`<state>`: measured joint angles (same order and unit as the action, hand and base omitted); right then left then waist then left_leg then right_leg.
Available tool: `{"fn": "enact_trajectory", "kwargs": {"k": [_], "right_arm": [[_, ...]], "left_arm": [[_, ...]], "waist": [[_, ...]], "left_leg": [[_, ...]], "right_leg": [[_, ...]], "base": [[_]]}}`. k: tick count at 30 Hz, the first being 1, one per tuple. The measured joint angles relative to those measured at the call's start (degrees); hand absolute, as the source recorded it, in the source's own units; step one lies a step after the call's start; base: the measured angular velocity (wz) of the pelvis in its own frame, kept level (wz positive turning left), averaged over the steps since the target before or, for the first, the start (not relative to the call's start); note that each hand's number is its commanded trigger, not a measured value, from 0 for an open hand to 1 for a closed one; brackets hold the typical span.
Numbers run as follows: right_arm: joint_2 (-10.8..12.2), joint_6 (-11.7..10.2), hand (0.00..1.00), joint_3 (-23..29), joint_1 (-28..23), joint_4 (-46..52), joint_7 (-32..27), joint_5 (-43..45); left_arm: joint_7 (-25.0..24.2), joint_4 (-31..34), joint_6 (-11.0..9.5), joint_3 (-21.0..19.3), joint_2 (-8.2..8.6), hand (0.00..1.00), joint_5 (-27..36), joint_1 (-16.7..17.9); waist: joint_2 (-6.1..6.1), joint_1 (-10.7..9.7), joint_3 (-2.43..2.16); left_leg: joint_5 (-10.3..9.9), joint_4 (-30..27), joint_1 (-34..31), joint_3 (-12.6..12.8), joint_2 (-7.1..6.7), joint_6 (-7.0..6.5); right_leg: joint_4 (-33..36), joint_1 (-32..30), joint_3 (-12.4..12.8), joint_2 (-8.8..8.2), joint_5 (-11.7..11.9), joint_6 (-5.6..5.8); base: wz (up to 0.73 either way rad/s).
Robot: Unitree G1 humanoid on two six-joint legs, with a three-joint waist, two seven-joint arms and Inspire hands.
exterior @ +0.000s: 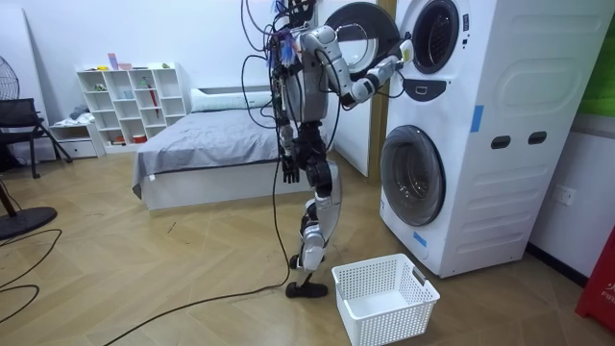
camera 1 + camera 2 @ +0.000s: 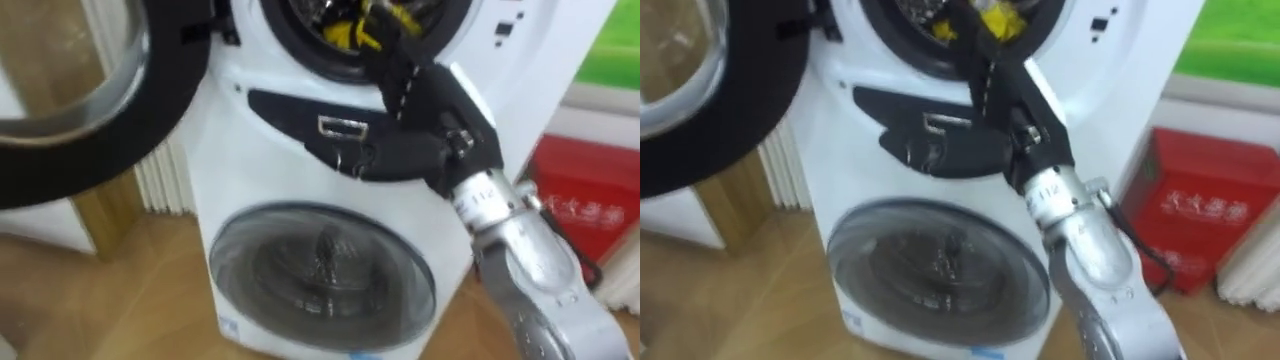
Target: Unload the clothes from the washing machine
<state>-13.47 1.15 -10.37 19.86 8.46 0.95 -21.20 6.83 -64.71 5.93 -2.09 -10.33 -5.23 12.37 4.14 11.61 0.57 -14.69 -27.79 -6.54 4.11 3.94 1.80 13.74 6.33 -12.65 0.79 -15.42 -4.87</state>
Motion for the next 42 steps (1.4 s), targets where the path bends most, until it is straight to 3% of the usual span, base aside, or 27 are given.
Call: {"fn": "enact_trajectory", "kwargs": {"k": [1, 3, 5, 6, 7, 9, 10, 12, 14, 15, 17, 18, 21, 22, 23, 25, 26, 29, 32, 42], "right_arm": [[0.01, -0.01, 0.0, 0.03, 0.3, -1.07, -0.55, -0.32], [-0.95, 0.21, 0.0, 0.9, 0.65, -1.96, -1.25, -0.32], [-1.38, 0.32, 0.0, 1.37, 0.65, -2.57, -1.67, -0.24], [-1.39, 0.31, 0.0, 1.39, 0.64, -2.58, -1.74, -0.18], [-1.73, 0.33, 0.0, 1.4, 0.64, -2.28, -2.24, -0.07], [-2.31, 0.34, 0.0, 1.41, 0.63, -1.95, -2.57, 0.15], [-2.73, 0.34, 0.0, 1.46, 0.64, -1.52, -2.99, 0.46], [-2.73, 0.21, 0.0, 1.5, 0.63, -1.34, -3.91, 0.2], [-3.01, 0.16, 0.0, 1.69, 0.65, -1.27, -5.25, 0.67], [-3.02, 0.02, 0.0, 1.7, 0.66, -1.23, -5.27, 1.12], [-3.04, -0.39, 0.0, 1.65, 0.47, -1.23, -5.1, 1.43], [-3.04, -0.39, 0.0, 1.65, 0.46, -1.23, -5.01, 1.63], [-3.68, -0.27, 0.0, 2.23, 0.51, -0.57, -4.56, 3.33], [-3.79, -0.17, 0.0, 2.22, 0.5, -0.42, -4.55, 4.23], [-3.98, 0.3, 0.0, 1.92, 0.28, 0.04, -4.66, 4.96], [-4.1, 0.31, 0.0, 0.52, -0.36, 0.43, -4.9, 5.15], [-4.16, 0.25, 0.0, 0.25, -0.36, 0.92, -4.62, 4.94], [-4.08, 0.25, 0.0, 0.1, -0.43, 1.42, -3.91, 4.7], [-4.09, 0.26, 0.0, 0.08, -0.72, 1.41, -3.4, 3.54], [-3.71, 0.21, 0.0, -0.1, -0.76, 1.41, -2.63, 4.72]], "left_arm": [[0.0, 0.0, -0.01, 0.01, -0.27, 0.0, -0.01, 0.2], [-0.39, 0.36, 0.0, -0.13, -0.18, 0.0, 0.0, 0.39], [-1.05, 0.47, 0.07, -1.49, -0.14, 0.0, -0.11, 1.47], [-1.15, 0.46, 0.11, -1.77, -0.2, 0.0, -0.11, 1.65], [-1.36, 0.49, 0.13, -1.86, -0.41, 0.0, 0.04, 1.24], [-1.67, 0.44, 0.06, -1.95, -0.39, 0.0, 0.09, 0.12], [-1.92, 0.32, -0.03, -2.05, -0.43, 0.0, 0.24, -0.83], [-1.95, 0.23, -0.16, -2.07, -0.57, 0.0, 1.29, -2.24], [-1.21, 0.67, -0.21, -1.98, -1.19, 0.0, 1.38, -4.53], [-0.92, 0.71, -0.21, -1.85, -1.28, 0.0, 1.38, -5.28], [-0.75, 0.75, -1.12, -0.94, -1.96, 0.0, 1.32, -7.96], [-0.74, 0.97, -1.55, -0.96, -2.12, 0.0, 1.24, -8.57], [-0.74, 1.21, -3.69, -0.85, -2.38, 0.0, 1.15, -11.39], [-0.76, 1.25, -4.13, -0.59, -2.21, 0.0, 1.02, -11.59], [-0.76, 1.22, -4.13, -0.43, -1.91, 0.0, 0.92, -11.45], [-0.74, 1.16, -3.81, -0.18, -1.41, 0.0, 0.9, -10.11], [-0.77, 1.01, -3.58, 0.06, -1.08, 0.0, 0.93, -9.29], [-0.75, 1.01, -3.4, -0.02, -1.17, 0.0, 0.91, -6.91], [-0.76, 0.94, -3.42, -0.03, -1.17, 0.0, 0.77, -4.93], [-0.77, 0.53, -3.45, -0.11, 0.0, 0.0, 0.66, -4.47]], "waist": [[0.79, -0.33, 0.32], [1.17, -0.26, 0.05], [1.54, 0.07, -0.29], [1.73, -0.18, -0.48], [2.34, -0.83, -0.82], [2.39, -1.2, -0.78], [2.29, -1.75, -0.7], [1.18, -2.19, 0.01], [1.1, -3.64, 0.05], [1.1, -3.79, 0.06], [0.52, -3.98, 0.29], [0.25, -3.97, 0.35], [-0.03, -3.9, 0.35], [-0.04, -3.85, 0.34], [-0.09, -3.96, 0.33], [-1.21, -3.85, -0.39], [-2.34, -3.83, -0.35], [-3.11, -3.75, -0.43], [-2.99, -3.71, -0.43], [-1.41, -3.69, -0.34]], "left_leg": [[0.73, -3.41, -2.74, -0.57, -0.79, 0.5], [1.68, 3.17, -5.51, -1.23, -0.73, 1.32], [9.12, 8.06, -6.87, -1.33, -0.92, 0.24], [10.15, 8.47, -6.73, -1.26, -1.42, -0.51], [9.87, 8.47, -6.17, -0.57, -2.28, -1.26], [8.18, 7.01, -5.89, 0.44, -3.37, -2.15], [6.77, 6.07, -5.42, 0.92, -4.13, -2.83], [5.43, 6.09, -3.71, 1.96, -4.94, -3.74], [4.45, 7.28, -1.77, 2.27, -6.8, -4.95], [4.28, 7.65, -1.18, 2.23, -7.14, -5.24], [3.49, 9.01, 1.43, 1.82, -7.43, -6.05], [3.42, 9.48, 1.86, 1.72, -7.3, -6.12], [3.42, 10.85, 2.63, 1.64, -5.73, -6.11], [3.43, 11.38, 3.39, 1.59, -5.49, -6.1], [3.24, 11.71, 4.34, 1.44, -5.49, -5.8], [3.13, 13.23, 5.99, 1.53, -5.07, -5.43], [3.21, 14.01, 6.35, 1.55, -4.58, -5.23], [4.02, 16.44, 7.48, 1.52, -4.45, -4.75], [4.08, 16.82, 8.15, 1.54, -4.03, -4.53], [4.1, 16.98, 8.19, 1.64, -3.51, -4.09]], "right_leg": [[0.04, 0.29, 0.35, -0.66, -0.24, -0.01], [-0.02, -0.27, 1.21, -0.8, -0.6, 0.27], [0.15, 0.15, 2.32, -1.64, -1.37, 1.48], [0.15, 0.22, 2.34, -2.03, -1.63, 1.9], [-0.02, -0.02, 2.27, -3.09, -1.96, 2.58], [0.37, 0.44, 2.5, -4.56, -2.47, 3.72], [1.83, 0.7, 2.98, -5.51, -3.06, 4.75], [7.13, 0.13, 3.64, -6.95, -3.53, 5.58], [14.45, -2.24, 4.43, -9.35, -3.93, 6.52], [16.22, -2.8, 4.71, -9.87, -3.73, 6.9], [20.98, -4.6, 4.68, -10.13, -1.61, 9.41], [20.89, -4.94, 4.7, -9.96, -1.74, 9.61], [13.56, -9.46, 5.1, -7.34, -3.42, 8.57], [8.7, -11.22, 5.75, -6.38, -2.05, 7.48], [6.15, -12.48, 6.31, -5.87, 4.56, 6.0], [3.84, -10.52, 6.05, -5.14, 5.63, 5.54], [1.86, -9.05, 5.6, -4.37, 6.9, 5.47], [-0.39, -7.96, 5.77, -3.66, 7.87, 5.26], [-2.01, -6.82, 6.1, -2.95, 8.47, 4.99], [-3.25, -6.37, 6.07, -2.32, 9.0, 4.61]], "base": [[0.26], [0.04], [-0.23], [-0.03], [0.0], [-0.05], [-0.12], [-0.07], [0.06], [0.0], [-0.08], [-0.12], [-0.06], [0.08], [0.13], [-0.05], [-0.16], [-0.05], [-0.02], [0.0]]}}
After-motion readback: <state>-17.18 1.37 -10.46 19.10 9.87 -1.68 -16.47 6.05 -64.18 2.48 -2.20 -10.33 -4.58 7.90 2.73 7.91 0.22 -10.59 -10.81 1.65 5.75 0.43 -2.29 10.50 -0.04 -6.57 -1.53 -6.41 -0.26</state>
